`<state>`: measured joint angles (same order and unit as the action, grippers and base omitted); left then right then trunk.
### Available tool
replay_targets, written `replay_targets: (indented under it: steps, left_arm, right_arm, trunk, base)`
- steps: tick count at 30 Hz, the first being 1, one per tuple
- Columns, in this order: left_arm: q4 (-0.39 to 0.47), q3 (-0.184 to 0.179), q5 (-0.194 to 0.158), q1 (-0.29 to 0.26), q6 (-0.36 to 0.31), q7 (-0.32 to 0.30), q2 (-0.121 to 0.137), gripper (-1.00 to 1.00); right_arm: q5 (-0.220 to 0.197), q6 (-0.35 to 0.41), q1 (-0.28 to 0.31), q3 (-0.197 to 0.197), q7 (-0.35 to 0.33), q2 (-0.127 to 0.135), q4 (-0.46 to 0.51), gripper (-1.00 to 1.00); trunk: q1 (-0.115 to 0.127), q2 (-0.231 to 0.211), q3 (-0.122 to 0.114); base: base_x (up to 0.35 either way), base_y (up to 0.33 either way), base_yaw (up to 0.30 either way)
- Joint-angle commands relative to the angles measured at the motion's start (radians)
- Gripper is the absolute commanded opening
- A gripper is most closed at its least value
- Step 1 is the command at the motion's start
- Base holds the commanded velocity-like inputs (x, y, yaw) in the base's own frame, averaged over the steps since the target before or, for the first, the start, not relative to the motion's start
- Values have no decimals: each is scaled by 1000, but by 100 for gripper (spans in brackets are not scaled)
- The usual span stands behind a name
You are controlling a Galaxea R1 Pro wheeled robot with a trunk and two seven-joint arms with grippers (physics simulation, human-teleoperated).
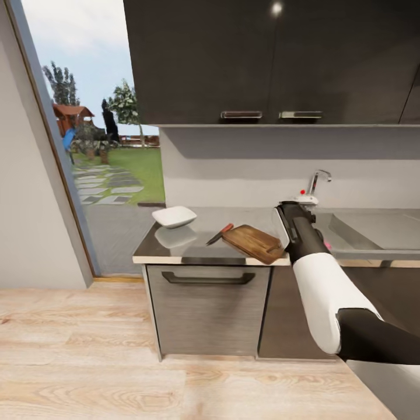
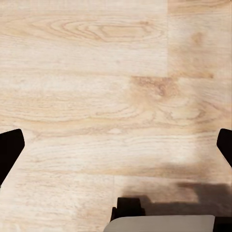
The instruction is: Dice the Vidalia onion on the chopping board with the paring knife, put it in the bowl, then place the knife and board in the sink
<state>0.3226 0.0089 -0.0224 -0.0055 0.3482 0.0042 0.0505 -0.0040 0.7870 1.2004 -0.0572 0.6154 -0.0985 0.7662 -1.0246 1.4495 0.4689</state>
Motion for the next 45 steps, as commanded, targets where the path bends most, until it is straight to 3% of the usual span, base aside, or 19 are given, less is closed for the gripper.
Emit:
replay_targets:
  steps: [1,4,9,45]
  left_arm:
    - [-1,0,-2,-1,3,0,0,100]
    - [-2,0,-2,-1,3,0,0,100]
    - [-2,0,-2,-1,3,0,0,100]
    - [-2,0,-2,-1,3,0,0,100]
  right_arm:
    - [-1,4,1,-27,2,0,1,100]
    - [0,2,1,-80,2,4,0,100]
    - [2,4,1,-97,3,1,1,100]
    - [5,-5,-4,-104,6,5,-82,100]
  trunk:
    - [0,1,1]
    - [0,1,1]
    - [0,1,1]
    - [0,1,49]
  base:
    - [261,-19,0]
    - [198,-54,0]
    - [59,-24,0]
    - [2,-1,0]
